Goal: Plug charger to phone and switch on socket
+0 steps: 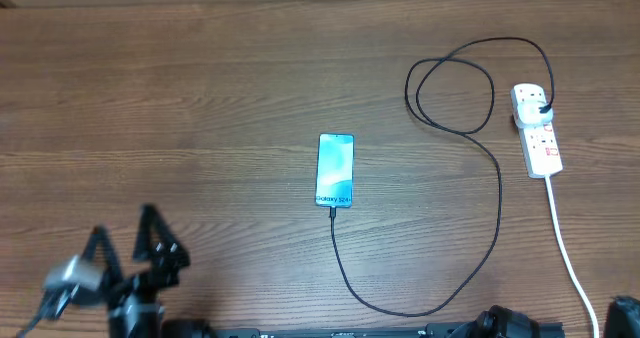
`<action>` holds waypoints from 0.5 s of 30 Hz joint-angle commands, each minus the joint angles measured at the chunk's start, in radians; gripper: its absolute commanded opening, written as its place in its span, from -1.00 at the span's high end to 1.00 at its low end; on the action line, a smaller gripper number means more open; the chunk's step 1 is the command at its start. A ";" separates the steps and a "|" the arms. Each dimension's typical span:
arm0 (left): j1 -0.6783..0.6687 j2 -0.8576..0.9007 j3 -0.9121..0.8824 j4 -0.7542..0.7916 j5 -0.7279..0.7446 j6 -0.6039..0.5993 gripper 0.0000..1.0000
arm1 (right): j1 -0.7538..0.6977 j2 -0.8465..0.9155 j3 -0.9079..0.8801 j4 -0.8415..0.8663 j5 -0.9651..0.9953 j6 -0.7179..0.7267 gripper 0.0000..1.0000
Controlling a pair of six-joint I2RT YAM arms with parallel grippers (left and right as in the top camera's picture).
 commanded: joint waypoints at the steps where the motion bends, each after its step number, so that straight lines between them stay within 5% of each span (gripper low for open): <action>1: 0.007 -0.007 -0.192 0.167 0.037 -0.005 -0.99 | 0.007 -0.034 -0.004 0.004 0.050 -0.010 0.92; 8: 0.007 -0.007 -0.503 0.555 0.042 -0.005 -0.99 | 0.007 -0.088 -0.004 0.008 0.091 -0.015 0.92; 15: 0.007 -0.007 -0.616 0.644 0.041 -0.005 -0.99 | 0.007 -0.130 -0.006 0.006 0.156 -0.015 0.92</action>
